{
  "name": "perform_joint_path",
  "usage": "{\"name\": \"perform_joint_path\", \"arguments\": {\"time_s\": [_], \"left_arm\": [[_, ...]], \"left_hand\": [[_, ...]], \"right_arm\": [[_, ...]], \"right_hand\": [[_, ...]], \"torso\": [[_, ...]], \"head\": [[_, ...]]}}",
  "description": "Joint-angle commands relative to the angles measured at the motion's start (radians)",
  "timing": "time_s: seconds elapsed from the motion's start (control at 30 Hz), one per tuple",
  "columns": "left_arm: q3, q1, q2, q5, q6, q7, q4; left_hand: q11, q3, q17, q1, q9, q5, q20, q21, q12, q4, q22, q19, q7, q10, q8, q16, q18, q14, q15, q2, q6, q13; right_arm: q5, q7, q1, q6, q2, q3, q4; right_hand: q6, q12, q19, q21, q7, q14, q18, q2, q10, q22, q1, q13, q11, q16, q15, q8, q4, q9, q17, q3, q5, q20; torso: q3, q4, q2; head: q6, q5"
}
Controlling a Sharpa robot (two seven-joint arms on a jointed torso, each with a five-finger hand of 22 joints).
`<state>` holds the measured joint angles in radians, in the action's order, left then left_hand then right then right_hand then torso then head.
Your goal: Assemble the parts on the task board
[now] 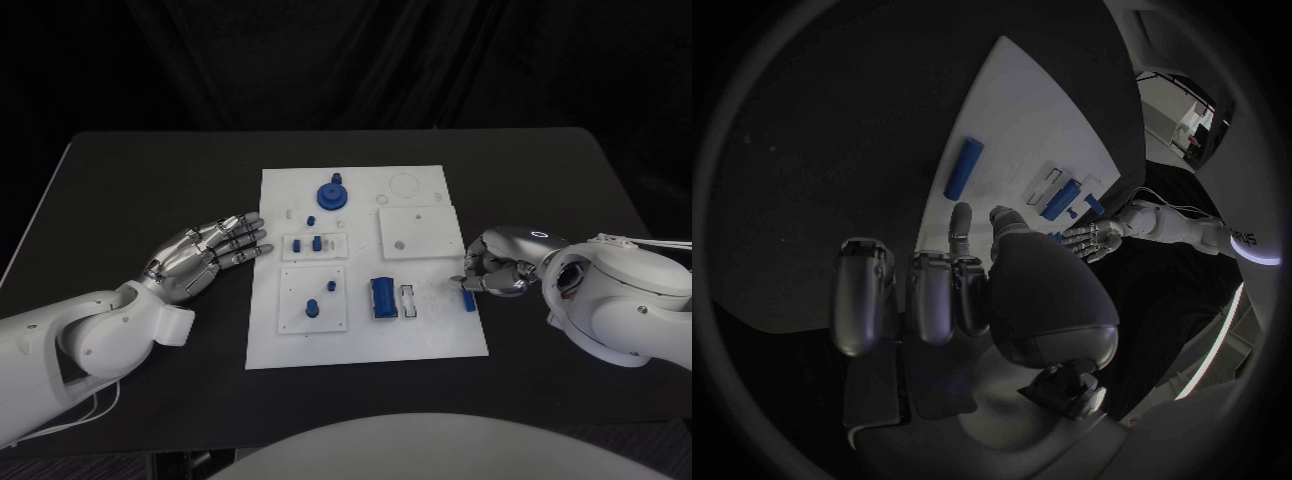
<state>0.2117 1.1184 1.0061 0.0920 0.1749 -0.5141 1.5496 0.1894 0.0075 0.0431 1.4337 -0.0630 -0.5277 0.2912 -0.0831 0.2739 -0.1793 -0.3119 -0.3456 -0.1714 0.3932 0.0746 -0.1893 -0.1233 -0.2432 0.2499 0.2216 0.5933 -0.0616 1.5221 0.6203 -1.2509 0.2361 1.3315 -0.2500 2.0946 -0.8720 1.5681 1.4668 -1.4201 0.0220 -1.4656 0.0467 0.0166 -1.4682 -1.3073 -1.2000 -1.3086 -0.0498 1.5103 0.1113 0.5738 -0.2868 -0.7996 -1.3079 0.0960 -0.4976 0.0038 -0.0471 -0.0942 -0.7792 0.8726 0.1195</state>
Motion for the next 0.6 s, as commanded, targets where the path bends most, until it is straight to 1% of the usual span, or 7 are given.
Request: {"name": "perform_joint_path", "arguments": {"time_s": [0.03,0.23,0.33,0.4,0.53,0.57,0.6], "left_arm": [[-0.001,-0.001,-0.002,0.004,0.004,-0.007,0.002],[-0.001,-0.001,-0.003,0.004,0.004,-0.004,0.002],[-0.001,-0.001,-0.003,0.004,0.004,-0.002,0.002],[-0.001,-0.001,-0.003,0.004,0.005,-0.001,0.002],[-0.001,-0.001,-0.003,0.004,0.005,0.001,0.001],[-0.001,-0.001,-0.003,0.004,0.005,0.001,0.001],[-0.001,-0.001,-0.004,0.004,0.005,0.002,0.0]], "left_hand": [[-0.003,0.007,0.002,-0.006,-0.001,-0.007,-0.001,0.003,0.002,0.0,0.001,-0.007,-0.026,0.006,0.005,-0.005,0.015,0.0,-0.004,-0.001,0.009,-0.001],[-0.003,0.007,0.002,-0.006,-0.001,-0.007,-0.001,0.003,0.002,0.0,0.001,-0.007,-0.026,0.006,0.005,-0.005,0.015,0.0,-0.004,-0.001,0.009,-0.001],[-0.003,0.007,0.002,-0.006,-0.001,-0.007,-0.001,0.003,0.002,0.0,0.001,-0.007,-0.026,0.006,0.005,-0.005,0.015,0.0,-0.004,-0.001,0.009,-0.001],[-0.003,0.007,0.002,-0.006,-0.001,-0.007,-0.001,0.003,0.002,0.0,0.001,-0.007,-0.026,0.006,0.005,-0.005,0.015,0.0,-0.004,-0.001,0.009,-0.001],[-0.001,0.01,0.002,-0.008,-0.002,-0.008,-0.001,0.003,0.005,0.0,0.002,-0.007,-0.027,0.011,0.006,-0.006,0.014,0.0,-0.006,-0.001,0.011,-0.001],[-0.001,0.01,0.002,-0.008,-0.002,-0.008,-0.001,0.003,0.005,0.0,0.002,-0.007,-0.027,0.011,0.006,-0.006,0.014,0.0,-0.006,-0.001,0.011,-0.001],[-0.001,0.01,0.002,-0.008,-0.002,-0.008,-0.001,0.003,0.005,0.0,0.002,-0.007,-0.027,0.011,0.006,-0.006,0.014,0.0,-0.006,-0.001,0.011,-0.001]], "right_arm": [[0.038,0.054,0.0,-0.049,0.001,0.0,0.003],[0.042,0.063,0.0,-0.07,-0.001,0.0,0.003],[0.045,0.065,0.001,-0.073,-0.001,0.0,0.003],[0.057,0.067,0.002,-0.073,-0.001,0.0,0.003],[0.083,0.07,0.003,-0.074,0.0,0.0,0.004],[0.088,0.071,0.003,-0.075,0.0,0.0,0.004],[0.092,0.072,0.003,-0.077,0.0,0.0,0.004]], "right_hand": [[-0.004,0.003,0.046,0.001,0.006,-0.084,-0.009,0.004,-0.103,-0.214,0.02,-0.262,0.007,0.0,-0.01,-0.005,-0.004,0.001,-0.156,0.003,0.026,0.006],[-0.003,0.003,0.045,0.002,0.008,-0.084,-0.009,0.006,-0.103,-0.213,0.032,-0.262,0.009,-0.001,-0.011,-0.006,-0.004,0.002,-0.155,0.005,0.054,0.007],[0.001,0.003,0.042,0.01,0.012,-0.083,-0.007,0.009,-0.103,-0.211,0.049,-0.262,0.013,-0.004,-0.014,-0.017,-0.004,0.011,-0.15,0.009,0.087,0.009],[0.0,0.003,0.041,0.011,0.015,-0.083,-0.007,0.011,-0.103,-0.21,0.068,-0.262,0.016,-0.004,-0.017,-0.032,-0.004,0.023,-0.15,0.015,0.126,0.012],[-0.012,0.003,0.041,0.011,0.017,-0.082,-0.007,0.007,-0.103,-0.21,0.101,-0.262,0.018,-0.006,-0.019,-0.044,-0.004,0.036,-0.146,0.029,0.203,0.015],[-0.014,0.003,0.041,0.012,0.017,-0.082,-0.007,0.007,-0.103,-0.21,0.107,-0.262,0.019,-0.007,-0.019,-0.046,-0.004,0.038,-0.145,0.032,0.22,0.015],[-0.015,0.003,0.041,0.011,0.017,-0.082,-0.007,0.007,-0.103,-0.211,0.108,-0.262,0.019,-0.007,-0.019,-0.046,-0.004,0.039,-0.146,0.032,0.223,0.015]], "torso": [[-0.0005,0.0006,0.0],[-0.0011,0.0017,0.0],[-0.0008,0.0026,0.001],[-0.0006,0.0027,0.001],[-0.0004,0.0014,0.002],[-0.0003,0.001,0.001],[-0.0001,0.001,0.001]], "head": [[0.0,0.001],[0.0,0.0],[0.0,-0.001],[0.0,-0.002],[0.0,-0.001],[0.0,-0.001],[0.0,0.0]]}}
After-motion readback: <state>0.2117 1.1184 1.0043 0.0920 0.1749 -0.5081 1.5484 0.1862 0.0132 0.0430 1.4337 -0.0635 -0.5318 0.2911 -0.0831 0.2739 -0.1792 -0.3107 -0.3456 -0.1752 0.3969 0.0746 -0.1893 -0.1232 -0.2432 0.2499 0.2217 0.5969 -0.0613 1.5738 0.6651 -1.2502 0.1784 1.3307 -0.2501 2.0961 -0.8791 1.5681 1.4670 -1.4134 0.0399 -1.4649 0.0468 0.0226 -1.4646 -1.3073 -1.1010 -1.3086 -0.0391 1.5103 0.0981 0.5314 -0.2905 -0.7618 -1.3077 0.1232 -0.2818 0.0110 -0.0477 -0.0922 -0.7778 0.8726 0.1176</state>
